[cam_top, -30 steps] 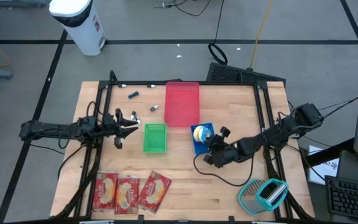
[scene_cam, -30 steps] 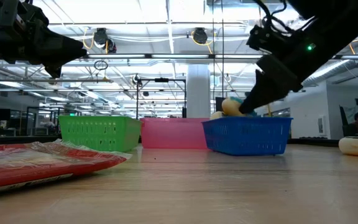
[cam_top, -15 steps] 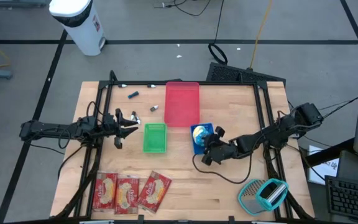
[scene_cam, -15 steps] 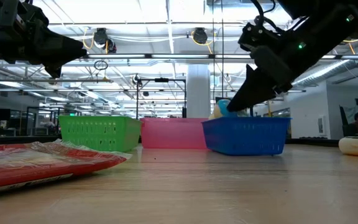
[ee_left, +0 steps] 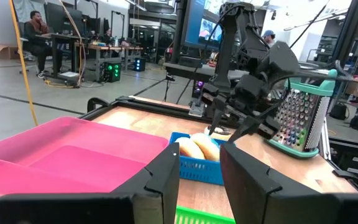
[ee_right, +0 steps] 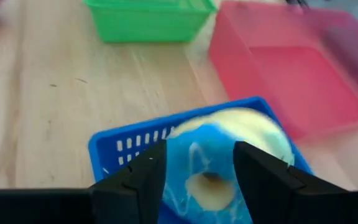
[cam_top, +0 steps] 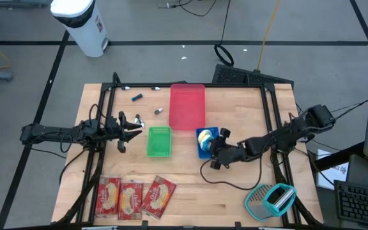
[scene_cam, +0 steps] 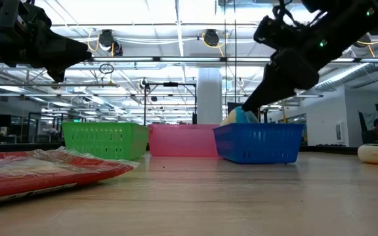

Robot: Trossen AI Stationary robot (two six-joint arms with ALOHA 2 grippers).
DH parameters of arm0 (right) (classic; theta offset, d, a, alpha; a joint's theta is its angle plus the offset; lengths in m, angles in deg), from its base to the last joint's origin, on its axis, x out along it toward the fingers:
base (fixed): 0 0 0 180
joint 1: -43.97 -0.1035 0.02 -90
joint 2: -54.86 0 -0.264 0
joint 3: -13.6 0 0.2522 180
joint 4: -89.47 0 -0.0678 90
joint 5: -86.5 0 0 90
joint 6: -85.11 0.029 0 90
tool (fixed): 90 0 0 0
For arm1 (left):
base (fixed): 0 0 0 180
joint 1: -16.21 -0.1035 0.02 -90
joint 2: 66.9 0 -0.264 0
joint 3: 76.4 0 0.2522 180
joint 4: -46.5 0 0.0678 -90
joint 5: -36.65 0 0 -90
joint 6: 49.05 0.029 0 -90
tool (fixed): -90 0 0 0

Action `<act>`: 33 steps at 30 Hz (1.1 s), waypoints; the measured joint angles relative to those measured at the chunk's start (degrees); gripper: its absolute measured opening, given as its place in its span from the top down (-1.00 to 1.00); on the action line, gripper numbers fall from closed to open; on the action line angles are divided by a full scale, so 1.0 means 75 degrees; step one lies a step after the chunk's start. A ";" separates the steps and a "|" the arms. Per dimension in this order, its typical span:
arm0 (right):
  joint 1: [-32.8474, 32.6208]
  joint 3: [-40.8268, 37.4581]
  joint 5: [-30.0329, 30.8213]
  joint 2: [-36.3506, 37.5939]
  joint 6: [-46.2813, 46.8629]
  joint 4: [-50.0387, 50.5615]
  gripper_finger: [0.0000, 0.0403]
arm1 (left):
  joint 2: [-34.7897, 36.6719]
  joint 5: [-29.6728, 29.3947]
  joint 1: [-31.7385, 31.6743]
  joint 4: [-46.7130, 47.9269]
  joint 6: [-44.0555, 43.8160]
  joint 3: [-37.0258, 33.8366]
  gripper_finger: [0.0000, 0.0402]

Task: Pick & Place Food Item
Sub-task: Put the blue doughnut into the blue bin

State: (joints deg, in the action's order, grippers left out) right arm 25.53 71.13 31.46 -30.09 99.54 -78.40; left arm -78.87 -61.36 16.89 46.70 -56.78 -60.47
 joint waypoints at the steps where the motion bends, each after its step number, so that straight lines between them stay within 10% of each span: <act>1: 0.0000 0.0000 -0.0107 0.0125 -0.0175 0.0011 0.12 | -0.0003 0.0003 0.0001 0.0003 0.0000 -0.0001 0.43; 13: 0.0006 0.0182 -0.1524 0.2294 -0.0539 0.2367 0.10 | -0.0001 0.0003 -0.0001 0.0003 0.0000 0.0001 0.43; 33: -0.0467 0.0181 -0.0205 0.0305 -0.3343 0.1638 0.01 | 0.0000 0.0003 -0.0001 0.0003 0.0000 0.0001 0.43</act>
State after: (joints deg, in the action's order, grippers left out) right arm 22.02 72.48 29.92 -27.81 74.47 -66.12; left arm -78.87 -61.34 16.87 46.72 -56.78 -60.46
